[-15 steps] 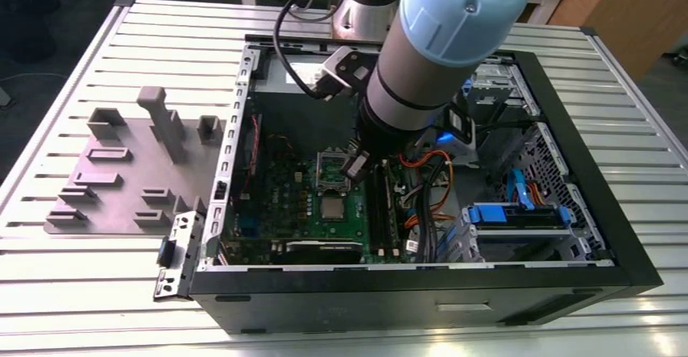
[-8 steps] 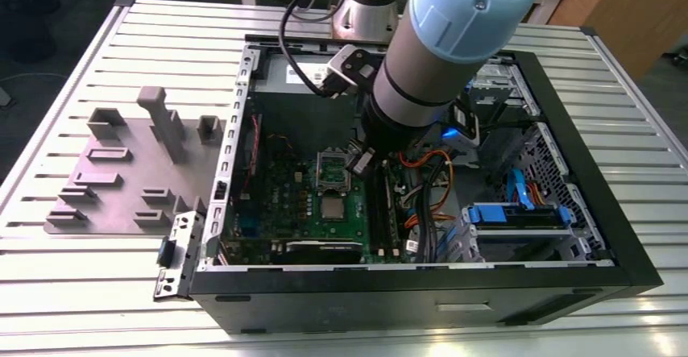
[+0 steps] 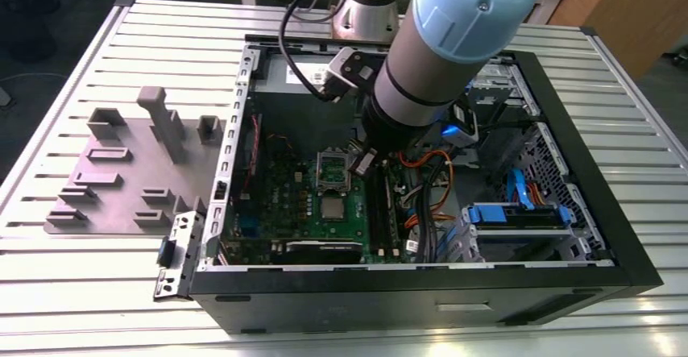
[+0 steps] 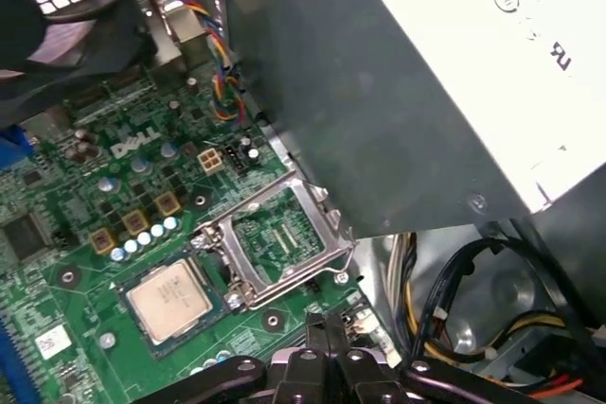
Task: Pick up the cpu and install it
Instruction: 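Close the cpu cover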
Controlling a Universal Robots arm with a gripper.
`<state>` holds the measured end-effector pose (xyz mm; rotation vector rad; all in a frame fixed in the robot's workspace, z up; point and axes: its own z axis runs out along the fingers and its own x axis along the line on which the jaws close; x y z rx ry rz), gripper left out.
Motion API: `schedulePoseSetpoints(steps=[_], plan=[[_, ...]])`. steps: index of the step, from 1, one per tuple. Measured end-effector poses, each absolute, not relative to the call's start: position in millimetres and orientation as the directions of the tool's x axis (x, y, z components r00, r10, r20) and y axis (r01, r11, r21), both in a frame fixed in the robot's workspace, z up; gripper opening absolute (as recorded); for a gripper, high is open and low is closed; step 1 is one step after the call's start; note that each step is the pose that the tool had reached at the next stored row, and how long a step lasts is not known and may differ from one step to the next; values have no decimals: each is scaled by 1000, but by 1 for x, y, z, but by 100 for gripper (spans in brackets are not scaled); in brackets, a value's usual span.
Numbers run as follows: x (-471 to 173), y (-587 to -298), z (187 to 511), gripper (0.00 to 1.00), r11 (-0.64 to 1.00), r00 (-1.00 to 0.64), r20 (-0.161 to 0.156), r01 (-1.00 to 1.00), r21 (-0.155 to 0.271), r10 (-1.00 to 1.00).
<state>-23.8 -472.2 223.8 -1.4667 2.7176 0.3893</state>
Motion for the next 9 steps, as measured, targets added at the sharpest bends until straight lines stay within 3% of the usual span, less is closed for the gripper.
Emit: schedulePoseSetpoints(steps=[9], plan=[[-22, -464, 216, 11, 515, -555, -178, -827, 227, -813]])
